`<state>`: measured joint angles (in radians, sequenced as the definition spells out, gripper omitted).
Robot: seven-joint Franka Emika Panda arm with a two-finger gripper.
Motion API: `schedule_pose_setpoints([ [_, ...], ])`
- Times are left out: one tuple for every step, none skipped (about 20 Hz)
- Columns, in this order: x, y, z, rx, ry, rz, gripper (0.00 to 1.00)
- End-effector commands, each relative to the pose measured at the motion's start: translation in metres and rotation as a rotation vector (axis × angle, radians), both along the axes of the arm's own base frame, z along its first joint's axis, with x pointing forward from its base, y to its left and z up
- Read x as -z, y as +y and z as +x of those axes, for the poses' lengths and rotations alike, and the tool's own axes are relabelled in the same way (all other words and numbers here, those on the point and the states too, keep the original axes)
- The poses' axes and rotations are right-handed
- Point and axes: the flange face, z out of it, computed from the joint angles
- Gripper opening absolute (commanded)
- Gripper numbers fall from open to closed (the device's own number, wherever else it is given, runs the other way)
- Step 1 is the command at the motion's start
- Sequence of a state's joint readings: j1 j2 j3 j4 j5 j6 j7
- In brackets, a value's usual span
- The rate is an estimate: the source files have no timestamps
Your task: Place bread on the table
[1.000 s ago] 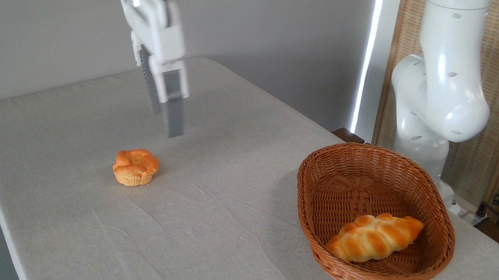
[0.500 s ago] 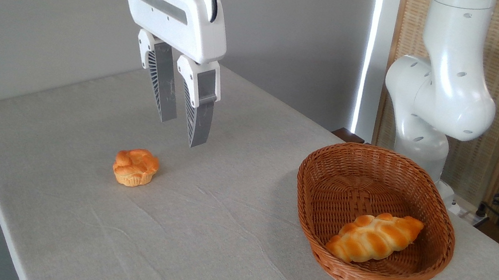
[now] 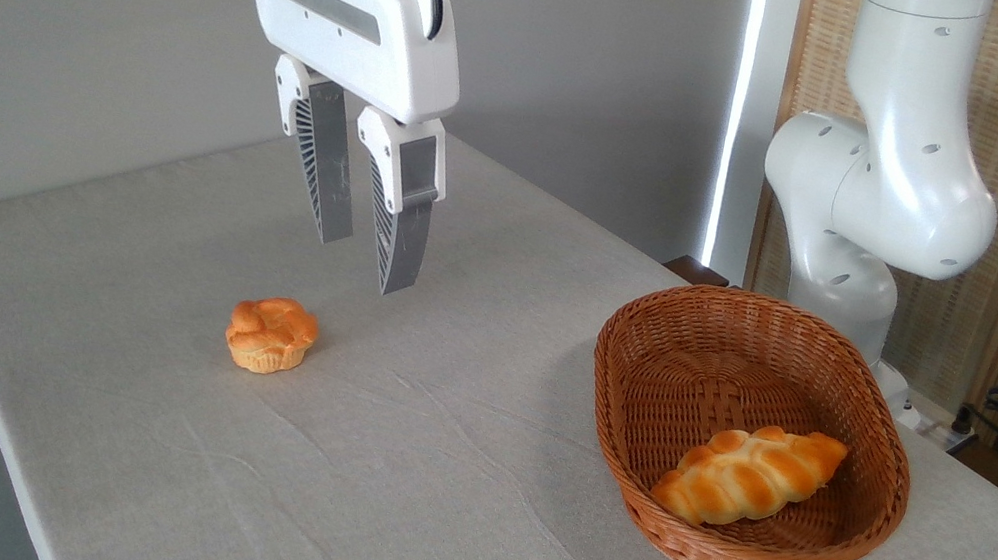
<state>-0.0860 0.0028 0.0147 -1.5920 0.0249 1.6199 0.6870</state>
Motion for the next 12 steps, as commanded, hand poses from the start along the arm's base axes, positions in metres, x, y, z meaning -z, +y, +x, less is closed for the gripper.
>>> schedule_pose_setpoints([
  [-0.0049, 0.0021, -0.0007, -0.008, -0.003, -0.010, 1.00],
  [-0.0049, 0.0023, -0.0007, -0.008, -0.003, -0.008, 1.00],
  [-0.0048, 0.0023, -0.0009, -0.009, -0.002, -0.008, 1.00],
  [-0.0048, 0.0031, -0.0008, -0.010, -0.002, -0.008, 1.00],
  [-0.0048, 0.0030, -0.0008, -0.012, -0.002, -0.010, 1.00],
  [-0.0049, 0.0077, -0.0004, -0.022, -0.003, -0.013, 1.00],
  [-0.0049, 0.0086, -0.0003, -0.024, -0.003, -0.013, 1.00],
  [-0.0048, 0.0053, -0.0007, -0.018, -0.002, -0.013, 1.00],
  [-0.0048, 0.0052, -0.0007, -0.019, -0.002, -0.013, 1.00],
  [-0.0046, 0.0051, -0.0009, -0.019, 0.000, -0.014, 1.00],
  [-0.0046, 0.0042, -0.0009, -0.018, 0.000, -0.014, 1.00],
  [-0.0046, 0.0032, -0.0010, -0.016, 0.000, -0.016, 1.00],
])
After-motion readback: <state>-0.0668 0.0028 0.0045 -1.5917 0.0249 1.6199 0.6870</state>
